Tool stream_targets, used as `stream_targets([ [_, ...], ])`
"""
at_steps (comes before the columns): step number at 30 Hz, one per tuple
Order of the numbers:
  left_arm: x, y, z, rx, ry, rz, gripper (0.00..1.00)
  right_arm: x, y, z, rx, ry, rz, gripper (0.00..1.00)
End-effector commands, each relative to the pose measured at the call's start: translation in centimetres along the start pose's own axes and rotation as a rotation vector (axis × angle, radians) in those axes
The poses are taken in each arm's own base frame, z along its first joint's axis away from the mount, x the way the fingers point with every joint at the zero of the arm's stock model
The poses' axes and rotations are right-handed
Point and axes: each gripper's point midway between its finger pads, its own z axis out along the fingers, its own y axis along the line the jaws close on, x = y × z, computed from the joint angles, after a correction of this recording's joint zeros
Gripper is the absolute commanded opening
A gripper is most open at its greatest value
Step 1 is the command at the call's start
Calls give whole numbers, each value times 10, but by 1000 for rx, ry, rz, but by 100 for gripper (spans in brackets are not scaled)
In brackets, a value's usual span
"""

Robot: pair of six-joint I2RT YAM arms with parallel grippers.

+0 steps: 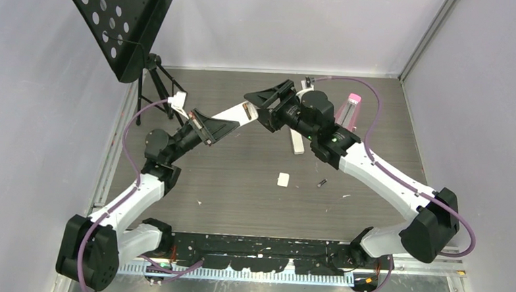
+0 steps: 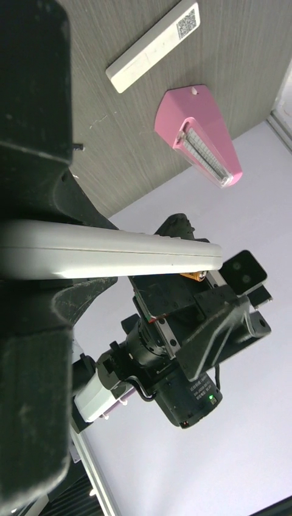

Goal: Load the batteries into the remote control

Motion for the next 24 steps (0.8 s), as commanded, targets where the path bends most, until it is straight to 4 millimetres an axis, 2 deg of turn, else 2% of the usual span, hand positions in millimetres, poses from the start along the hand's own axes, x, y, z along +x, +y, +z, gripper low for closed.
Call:
stream_targets([
  [1, -8, -9, 6, 33, -22, 27, 0, 12, 40, -1, -130, 72, 0, 65],
  [8, -7, -7, 8, 33, -12, 15, 0, 13, 38, 0, -130, 78, -30, 59],
  [13, -7, -6, 8, 27, -15, 1, 0, 13, 38, 0, -133, 76, -42, 45],
  [18, -10, -11, 10, 31, -16, -34, 0, 13, 35, 1, -132, 77, -61, 36],
  [21, -12, -16, 11, 34, -16, -72, 0, 14, 32, 1, -136, 74, -87, 26],
  [24, -15, -21, 14, 41, -12, -135, 0, 12, 32, 0, -153, 59, -114, 21],
])
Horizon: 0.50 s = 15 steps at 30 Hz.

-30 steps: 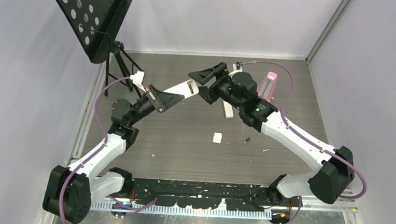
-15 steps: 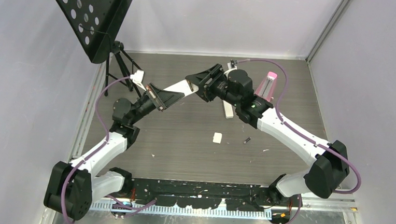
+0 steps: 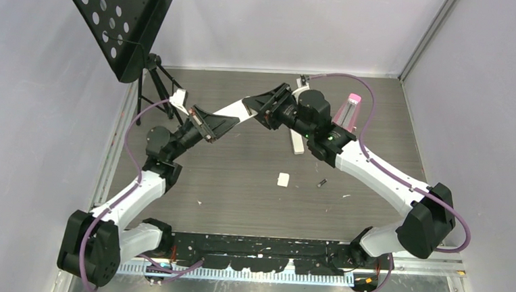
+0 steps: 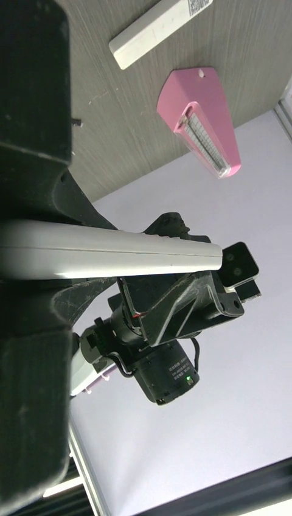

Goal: Load the batteries into the remote control

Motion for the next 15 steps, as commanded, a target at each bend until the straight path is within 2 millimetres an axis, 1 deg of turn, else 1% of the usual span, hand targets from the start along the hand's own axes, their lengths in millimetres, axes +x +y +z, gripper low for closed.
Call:
stream_targets([
  [1, -7, -25, 9, 49, 11, -67, 0, 2, 40, -11, -147, 4, -78, 20],
  [5, -9, -31, 12, 70, 21, -202, 0, 0, 35, -9, -145, -14, -128, 20],
  [7, -11, -39, 12, 102, 25, -243, 0, 1, 32, -7, -148, -13, -139, 19],
  [10, -12, -47, 11, 127, 26, -243, 0, 2, 26, -5, -136, -12, -136, 18],
  [11, -11, -47, 11, 124, 28, -229, 0, 1, 25, -5, -135, -13, -136, 20],
  [12, -10, -46, 11, 111, 33, -215, 0, 1, 26, -6, -136, -14, -140, 25],
  [13, -8, -42, 11, 91, 38, -199, 0, 0, 28, -8, -141, -19, -145, 33],
  [14, -7, -38, 10, 70, 41, -181, 0, -2, 29, -11, -144, -28, -149, 48],
  [15, -5, -33, 9, 48, 41, -160, 0, -4, 29, -14, -146, -40, -155, 59],
])
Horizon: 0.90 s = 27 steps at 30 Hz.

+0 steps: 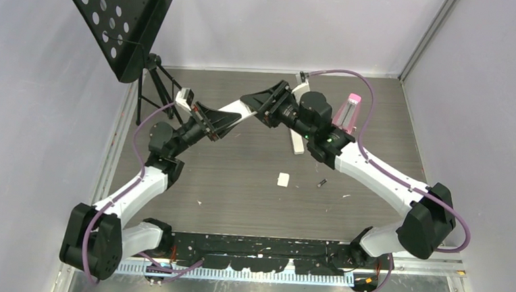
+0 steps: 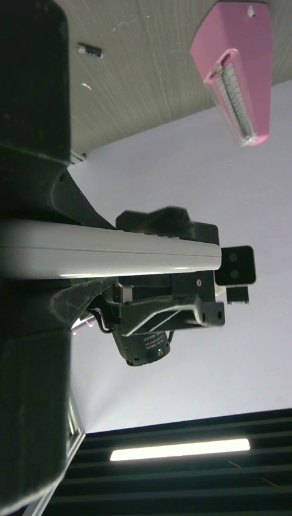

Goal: Load the batteries into the remote control

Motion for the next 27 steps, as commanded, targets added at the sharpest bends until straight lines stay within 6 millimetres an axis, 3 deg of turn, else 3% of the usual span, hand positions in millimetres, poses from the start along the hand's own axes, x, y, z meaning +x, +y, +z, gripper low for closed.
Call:
stream_targets([
  [1, 10, -15, -2, 9, 48, 150, 0, -2, 20, -17, -65, -22, -46, 66],
  [4, 10, 0, -5, -50, 49, 204, 0, -14, 26, -32, -84, -62, -78, 77],
  [7, 9, 13, -8, -95, 51, 256, 0, -25, 23, -47, -62, -92, -114, 77],
  [9, 8, 21, -10, -126, 53, 287, 0, -33, 9, -57, 8, -120, -137, 76],
  [12, 5, 43, -16, -212, 50, 327, 0, -48, -39, -77, 245, -175, -197, 71],
  [15, 3, 62, -23, -287, 49, 369, 0, -60, -102, -110, 556, -199, -272, 66],
  [21, 2, 85, -33, -368, 56, 416, 0, -58, -213, -204, 1136, -199, -334, 62],
  [23, 3, 88, -34, -378, 64, 423, 0, -47, -234, -220, 1217, -158, -297, 62],
  [27, 2, 96, -35, -397, 71, 427, 0, -27, -264, -229, 1282, -77, -221, 68],
])
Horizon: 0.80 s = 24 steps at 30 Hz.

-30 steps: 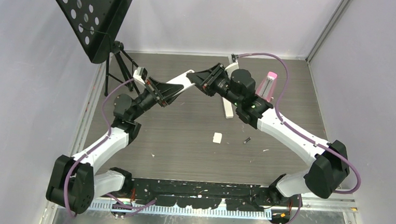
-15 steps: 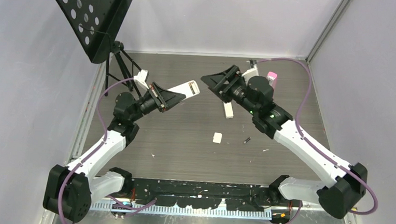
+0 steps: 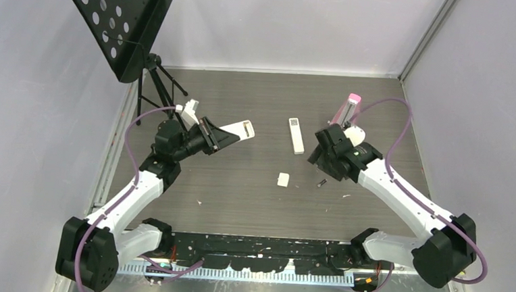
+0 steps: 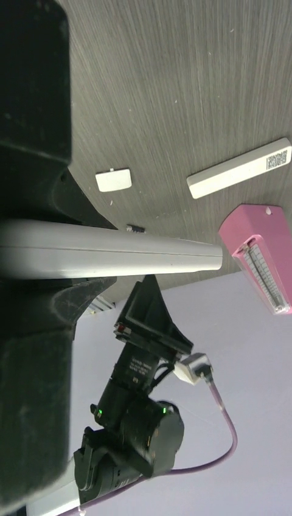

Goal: Load the batteries into the remote control

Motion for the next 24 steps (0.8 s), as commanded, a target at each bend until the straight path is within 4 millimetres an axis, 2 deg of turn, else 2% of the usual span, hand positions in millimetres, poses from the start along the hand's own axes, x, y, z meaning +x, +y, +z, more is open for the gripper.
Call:
stream_targets([
  [1, -5, -1, -1, 7, -16, 71, 0, 23, -45, 13, 181, 80, -11, 68],
  [6, -1, 5, 2, -1, 0, 69, 0, 39, -58, 36, 265, 147, -3, 69],
  [11, 1, 7, 5, 3, 23, 68, 0, 50, -53, 62, 240, 190, 13, 50],
  [18, 7, 9, 8, 20, 55, 54, 0, 54, -60, 87, 291, 194, 0, 47],
  [24, 9, 7, 9, 36, 69, 51, 0, 58, -66, 101, 314, 192, -12, 36],
])
